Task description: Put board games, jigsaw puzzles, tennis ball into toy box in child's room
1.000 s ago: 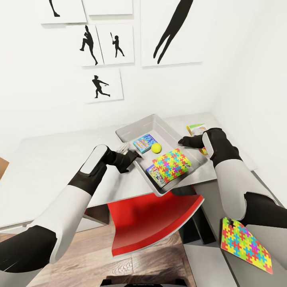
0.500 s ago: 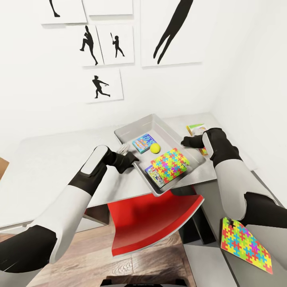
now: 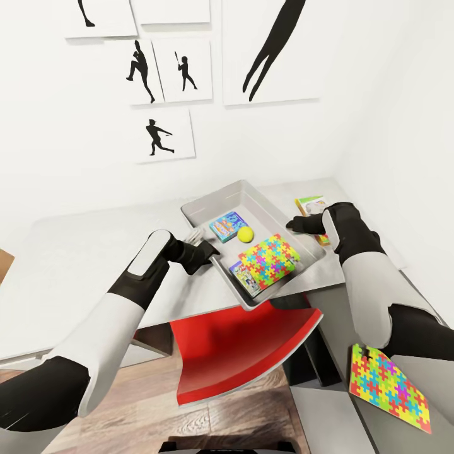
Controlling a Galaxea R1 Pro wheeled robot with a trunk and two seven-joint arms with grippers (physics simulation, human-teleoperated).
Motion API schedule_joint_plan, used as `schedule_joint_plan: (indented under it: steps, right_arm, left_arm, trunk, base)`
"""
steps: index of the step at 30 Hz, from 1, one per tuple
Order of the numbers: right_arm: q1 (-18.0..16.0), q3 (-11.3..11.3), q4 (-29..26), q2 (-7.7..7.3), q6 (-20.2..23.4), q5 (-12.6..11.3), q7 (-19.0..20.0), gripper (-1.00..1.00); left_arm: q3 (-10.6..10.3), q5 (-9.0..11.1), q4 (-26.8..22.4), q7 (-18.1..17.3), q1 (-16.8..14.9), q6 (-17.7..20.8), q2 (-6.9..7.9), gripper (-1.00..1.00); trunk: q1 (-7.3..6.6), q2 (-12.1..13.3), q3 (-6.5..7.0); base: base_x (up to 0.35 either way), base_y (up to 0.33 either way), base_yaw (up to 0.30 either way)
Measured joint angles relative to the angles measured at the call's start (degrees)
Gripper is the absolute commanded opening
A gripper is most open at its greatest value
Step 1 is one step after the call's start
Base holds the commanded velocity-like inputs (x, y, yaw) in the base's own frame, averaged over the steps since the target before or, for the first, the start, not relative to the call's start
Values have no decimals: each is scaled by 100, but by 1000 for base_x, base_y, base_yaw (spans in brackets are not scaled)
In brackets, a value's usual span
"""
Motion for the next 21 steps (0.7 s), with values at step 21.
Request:
schedule_joint_plan:
  steps: [21]
  right_arm:
    - [2, -9, -51, 15, -7, 6, 16, -100]
  left_arm:
    - [0, -9, -61, 11, 0, -3, 15, -100]
  trunk:
    - [1, 1, -1]
  base:
    - [0, 0, 0]
